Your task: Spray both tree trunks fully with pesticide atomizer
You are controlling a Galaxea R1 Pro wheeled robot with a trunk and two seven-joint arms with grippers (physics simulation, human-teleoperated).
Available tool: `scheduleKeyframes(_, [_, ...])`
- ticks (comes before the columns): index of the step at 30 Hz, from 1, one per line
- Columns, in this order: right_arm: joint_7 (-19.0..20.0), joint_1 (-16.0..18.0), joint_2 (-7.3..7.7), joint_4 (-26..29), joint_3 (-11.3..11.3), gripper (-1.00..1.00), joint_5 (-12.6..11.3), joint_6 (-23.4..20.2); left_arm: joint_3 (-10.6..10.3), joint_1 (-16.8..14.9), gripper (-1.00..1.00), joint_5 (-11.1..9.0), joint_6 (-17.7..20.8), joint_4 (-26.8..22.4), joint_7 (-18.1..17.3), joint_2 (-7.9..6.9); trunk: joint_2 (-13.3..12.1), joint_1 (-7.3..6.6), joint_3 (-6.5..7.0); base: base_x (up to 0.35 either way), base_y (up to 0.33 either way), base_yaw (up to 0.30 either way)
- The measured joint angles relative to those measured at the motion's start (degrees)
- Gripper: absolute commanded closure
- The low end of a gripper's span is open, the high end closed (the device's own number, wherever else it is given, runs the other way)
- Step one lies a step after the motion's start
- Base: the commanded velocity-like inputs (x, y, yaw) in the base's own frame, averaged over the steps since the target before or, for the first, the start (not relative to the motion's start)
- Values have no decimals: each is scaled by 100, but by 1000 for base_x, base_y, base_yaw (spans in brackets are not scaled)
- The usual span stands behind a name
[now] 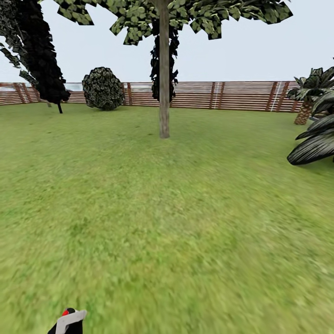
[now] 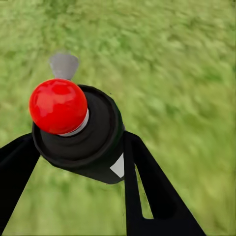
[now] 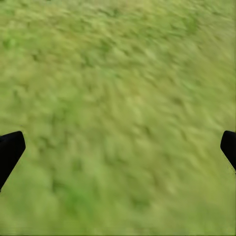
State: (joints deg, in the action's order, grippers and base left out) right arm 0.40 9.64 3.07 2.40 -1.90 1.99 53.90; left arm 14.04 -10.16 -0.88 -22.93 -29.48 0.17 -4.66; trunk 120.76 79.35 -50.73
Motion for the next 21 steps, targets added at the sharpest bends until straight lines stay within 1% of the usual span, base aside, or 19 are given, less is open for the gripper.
scheduleKeyframes(21, [0,0,0,1,0,-100,0,0,-4,0,100,0,8,0,-24,-10,0,0,0,340,0,0])
